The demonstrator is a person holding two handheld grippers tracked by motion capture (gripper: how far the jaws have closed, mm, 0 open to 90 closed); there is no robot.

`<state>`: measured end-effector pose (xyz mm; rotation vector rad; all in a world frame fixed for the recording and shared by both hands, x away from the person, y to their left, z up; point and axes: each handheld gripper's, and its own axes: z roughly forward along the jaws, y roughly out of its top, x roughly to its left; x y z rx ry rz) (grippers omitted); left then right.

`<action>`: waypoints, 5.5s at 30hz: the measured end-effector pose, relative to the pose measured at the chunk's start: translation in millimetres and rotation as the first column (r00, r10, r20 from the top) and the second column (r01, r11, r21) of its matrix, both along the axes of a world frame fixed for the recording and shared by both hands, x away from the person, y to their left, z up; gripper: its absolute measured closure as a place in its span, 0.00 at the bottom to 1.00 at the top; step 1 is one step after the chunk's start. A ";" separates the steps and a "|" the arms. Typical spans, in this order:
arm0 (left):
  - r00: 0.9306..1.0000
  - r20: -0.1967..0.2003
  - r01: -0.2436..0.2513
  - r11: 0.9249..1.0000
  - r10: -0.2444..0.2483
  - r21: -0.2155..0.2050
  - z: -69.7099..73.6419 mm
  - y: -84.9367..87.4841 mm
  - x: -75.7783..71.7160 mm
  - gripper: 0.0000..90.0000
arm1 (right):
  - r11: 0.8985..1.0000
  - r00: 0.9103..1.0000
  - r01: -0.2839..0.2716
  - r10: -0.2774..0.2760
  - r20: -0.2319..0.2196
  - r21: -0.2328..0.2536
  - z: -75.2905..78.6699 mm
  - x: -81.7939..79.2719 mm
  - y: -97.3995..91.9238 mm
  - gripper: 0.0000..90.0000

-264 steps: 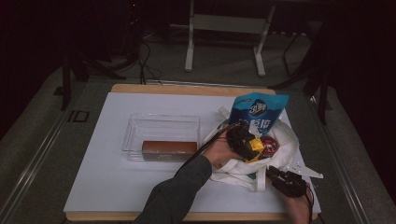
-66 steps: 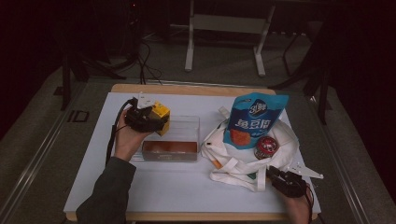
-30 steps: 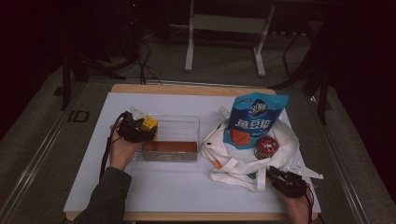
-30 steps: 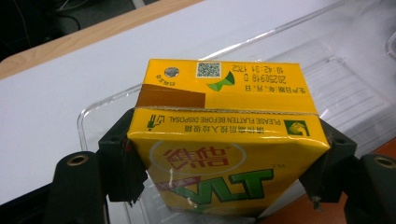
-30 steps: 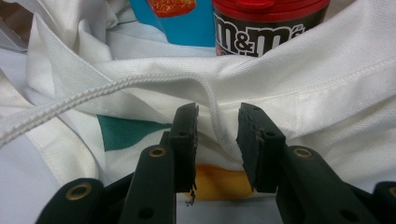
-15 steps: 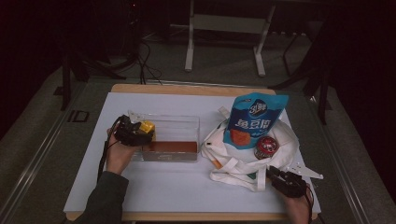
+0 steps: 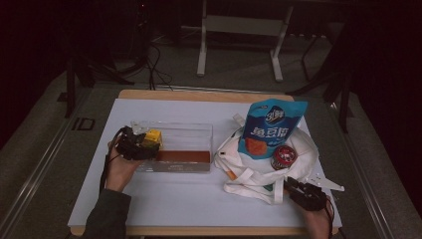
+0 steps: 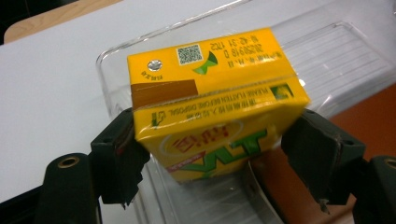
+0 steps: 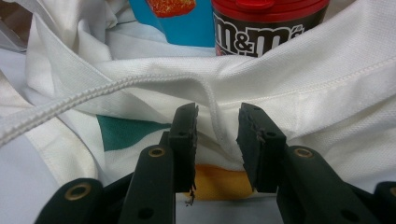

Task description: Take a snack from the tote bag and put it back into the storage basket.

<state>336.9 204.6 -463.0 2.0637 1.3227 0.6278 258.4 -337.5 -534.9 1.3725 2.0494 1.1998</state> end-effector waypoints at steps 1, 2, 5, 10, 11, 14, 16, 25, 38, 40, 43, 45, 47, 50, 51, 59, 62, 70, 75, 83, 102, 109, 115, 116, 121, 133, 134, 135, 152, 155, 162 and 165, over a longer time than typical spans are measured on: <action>1.000 -0.003 0.003 1.000 -0.003 -0.006 0.2 2.2 -1.8 0.28 | 1.000 1.000 0.000 0.000 0.000 0.000 0.0 0.0 0.1 0.75; 1.000 -0.003 0.003 1.000 -0.003 -0.006 0.2 2.2 -1.8 0.28 | 1.000 1.000 0.000 0.000 0.000 0.000 0.0 0.0 0.1 0.75; 1.000 0.000 0.006 1.000 -0.006 -0.013 -0.7 6.7 -6.2 0.31 | 1.000 1.000 0.000 0.000 0.001 -0.002 0.0 -0.1 0.2 0.75; 0.999 0.035 0.004 1.000 -0.003 -0.016 1.4 8.0 -7.1 0.28 | 1.000 1.000 0.001 -0.001 0.001 -0.002 0.1 -0.2 0.3 0.75; 0.999 0.044 0.002 1.000 -0.002 -0.018 2.4 8.0 -7.3 0.27 | 1.000 1.000 0.001 -0.001 0.001 -0.001 0.1 -0.2 0.2 0.75; 0.998 0.056 0.005 1.000 -0.004 -0.019 5.5 7.8 -7.4 0.25 | 1.000 1.000 0.002 -0.002 0.000 -0.001 0.1 -0.2 0.2 0.75; 0.998 0.059 0.014 1.000 -0.014 -0.008 6.7 6.6 -8.2 0.25 | 1.000 1.000 0.001 -0.001 0.000 -0.001 0.1 -0.2 0.2 0.75; 0.995 0.092 0.038 0.999 -0.038 0.004 10.8 5.6 -11.4 0.21 | 1.000 1.000 0.000 0.000 -0.001 0.002 0.0 0.0 0.0 0.74; 0.987 0.149 0.059 0.998 -0.058 -0.004 21.1 -0.4 -13.2 0.21 | 1.000 1.000 -0.001 0.001 -0.002 0.001 0.0 0.2 0.0 0.74; 0.985 0.156 0.072 0.997 -0.070 -0.003 23.1 -3.0 -14.3 0.21 | 1.000 1.000 0.000 0.000 -0.001 -0.001 0.0 0.0 0.2 0.74; 0.985 0.152 0.084 0.996 -0.084 0.006 24.4 -6.0 -14.3 0.20 | 1.000 1.000 0.002 -0.002 0.004 -0.006 0.0 -0.2 0.8 0.74; 0.984 0.155 0.089 0.996 -0.089 0.005 24.5 -7.8 -14.2 0.20 | 1.000 1.000 0.001 -0.001 0.004 -0.004 -0.1 -0.2 0.7 0.74; 0.983 0.156 0.095 0.995 -0.095 0.006 25.0 -9.3 -14.4 0.20 | 1.000 1.000 0.001 -0.001 0.005 -0.006 -0.1 -0.3 0.7 0.74; 0.983 0.154 0.103 0.995 -0.103 0.008 26.0 -12.9 -15.0 0.20 | 1.000 1.000 0.002 -0.001 0.004 -0.002 -0.1 -0.2 0.4 0.74; 0.983 0.153 0.102 0.995 -0.102 0.009 26.3 -14.1 -14.8 0.20 | 1.000 1.000 0.001 -0.001 0.003 -0.003 -0.1 -0.2 0.4 0.74; 0.979 0.151 0.132 0.991 -0.134 0.023 29.2 -25.7 -16.0 0.20 | 1.000 1.000 0.005 -0.005 0.003 -0.001 0.1 -0.3 0.3 0.71; 0.977 0.154 0.144 0.989 -0.146 0.024 30.0 -29.5 -16.9 0.21 | 1.000 1.000 0.005 -0.005 0.002 0.000 0.1 -0.3 0.2 0.71; 0.972 0.161 0.167 0.986 -0.169 0.020 29.0 -38.3 -18.7 0.23 | 1.000 1.000 0.005 -0.005 0.001 0.000 0.2 -0.3 0.2 0.71; 0.968 0.157 0.195 0.981 -0.195 0.016 26.8 -45.4 -19.4 0.24 | 1.000 1.000 0.005 -0.005 0.003 -0.001 0.2 -0.3 0.4 0.71; 0.958 0.138 0.257 0.966 -0.252 -0.019 20.7 -57.6 -20.5 0.25 | 1.000 1.000 0.005 -0.005 0.002 -0.001 0.2 -0.3 0.4 0.71; 0.911 0.125 0.405 0.911 -0.394 -0.081 10.6 -86.8 -26.4 0.31 | 1.000 1.000 0.005 -0.005 0.002 -0.002 0.2 -0.2 0.3 0.71; 0.893 0.145 0.443 0.891 -0.427 -0.101 5.3 -93.7 -30.7 0.40 | 1.000 1.000 0.004 -0.004 0.000 0.000 0.2 -0.2 0.1 0.71; 0.880 0.151 0.465 0.881 -0.450 -0.086 1.6 -100.9 -37.1 0.44 | 1.000 1.000 0.003 -0.003 -0.002 0.007 0.1 0.2 -0.8 0.71; 0.879 0.151 0.467 0.880 -0.451 -0.088 0.7 -101.7 -38.1 0.44 | 1.000 1.000 0.002 -0.002 -0.002 0.011 0.0 0.3 -1.2 0.71; 0.871 0.145 0.483 0.872 -0.469 -0.081 -2.5 -105.7 -43.0 0.44 | 1.000 1.000 -0.002 0.002 -0.003 0.012 0.1 0.5 -1.4 0.70; 0.843 0.152 0.531 0.844 -0.516 -0.076 -12.7 -116.1 -49.8 0.48 | 1.000 1.000 -0.002 0.002 -0.006 0.011 0.3 0.8 -1.3 0.70; 0.841 0.155 0.533 0.842 -0.518 -0.079 -13.2 -116.0 -50.1 0.48 | 1.000 1.000 0.000 0.000 -0.007 0.010 0.4 0.8 -1.2 0.70; 0.843 0.154 0.531 0.843 -0.516 -0.083 -13.1 -115.9 -50.4 0.48 | 1.000 1.000 0.001 -0.001 -0.006 0.007 0.4 0.8 -1.0 0.70; 0.822 0.143 0.564 0.822 -0.551 -0.081 -22.1 -118.5 -54.9 0.48 | 1.000 1.000 0.005 -0.005 -0.011 0.007 0.6 1.5 -1.1 0.69; 0.820 0.138 0.569 0.819 -0.556 -0.080 -25.6 -120.4 -54.9 0.48 | 1.000 1.000 0.005 -0.005 -0.014 0.014 0.5 1.6 -1.4 0.68; 0.807 0.134 0.587 0.806 -0.575 -0.075 -31.8 -125.6 -56.3 0.48 | 1.000 1.000 0.002 -0.002 -0.015 0.016 0.4 1.8 -1.5 0.68; 0.805 0.126 0.590 0.804 -0.580 -0.074 -35.6 -126.3 -55.7 0.48 | 1.000 1.000 0.001 -0.001 -0.013 0.013 0.5 1.7 -1.4 0.68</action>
